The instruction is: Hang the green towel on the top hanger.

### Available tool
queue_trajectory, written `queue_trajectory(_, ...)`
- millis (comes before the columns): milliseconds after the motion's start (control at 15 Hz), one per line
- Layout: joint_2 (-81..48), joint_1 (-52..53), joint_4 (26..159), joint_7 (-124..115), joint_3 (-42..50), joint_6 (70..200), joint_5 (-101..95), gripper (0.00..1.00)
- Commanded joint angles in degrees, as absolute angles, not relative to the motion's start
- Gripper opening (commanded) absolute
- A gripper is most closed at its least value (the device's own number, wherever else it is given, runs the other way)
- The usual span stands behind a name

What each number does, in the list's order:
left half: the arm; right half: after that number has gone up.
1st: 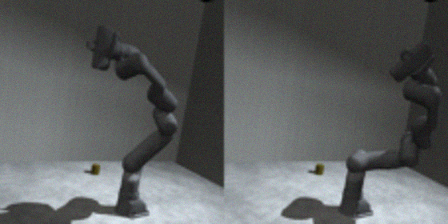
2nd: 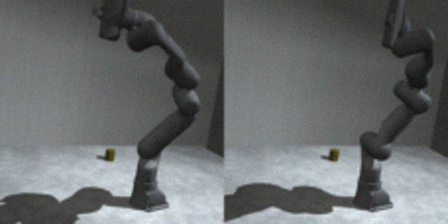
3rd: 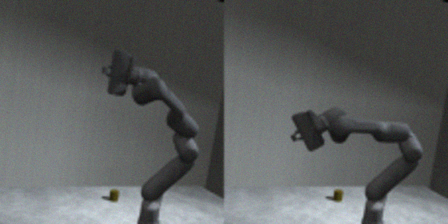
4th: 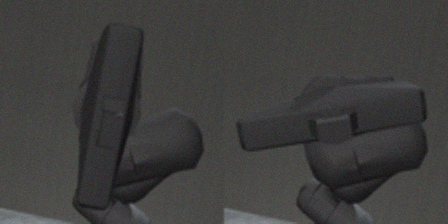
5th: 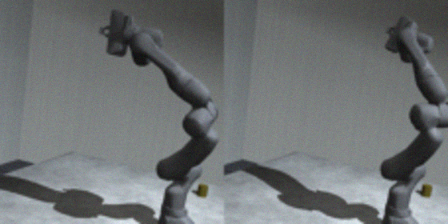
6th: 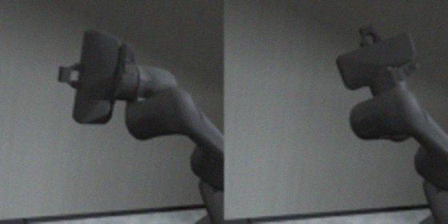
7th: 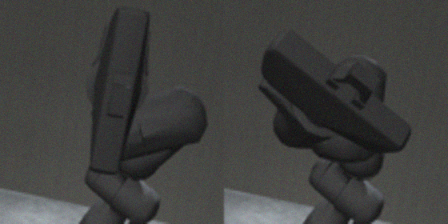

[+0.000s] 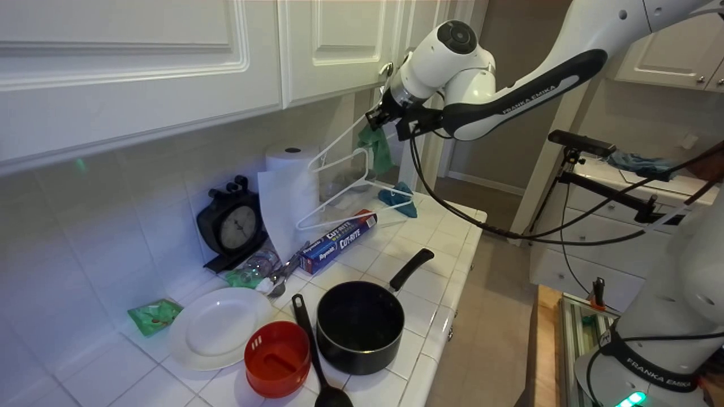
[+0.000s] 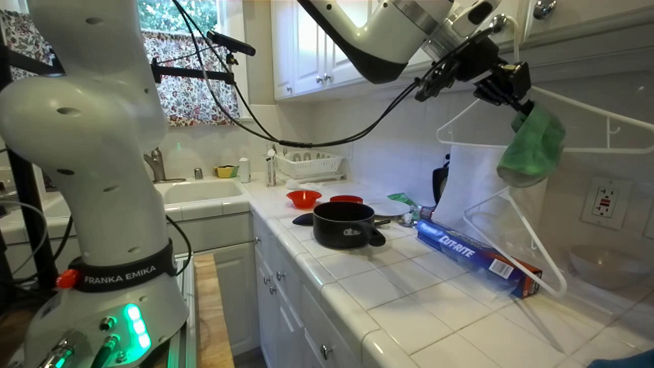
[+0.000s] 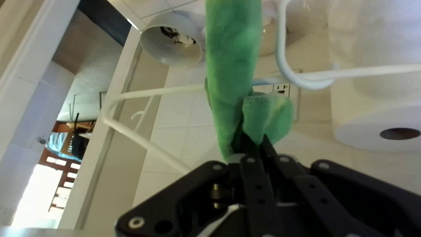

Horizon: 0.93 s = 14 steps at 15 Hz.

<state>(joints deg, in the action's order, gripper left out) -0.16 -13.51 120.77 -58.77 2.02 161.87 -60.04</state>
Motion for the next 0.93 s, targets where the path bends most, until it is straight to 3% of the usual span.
queue_trajectory(0, 0.0, -13.5, 118.5, -67.6, 2.1, 161.1, -72.3, 0.05)
queue_trajectory(333, -2.0, -13.2, 118.8, -69.5, 2.0, 160.7, -73.5, 0.09)
queue_trajectory(400, -2.4, -13.2, 118.8, -69.2, 2.0, 160.8, -72.8, 0.14)
queue_trajectory(467, -2.9, -13.2, 118.7, -69.5, 2.0, 160.8, -72.9, 0.27)
queue_trajectory(867, -4.7, -13.1, 118.4, -69.9, 2.1, 160.9, -72.5, 0.68)
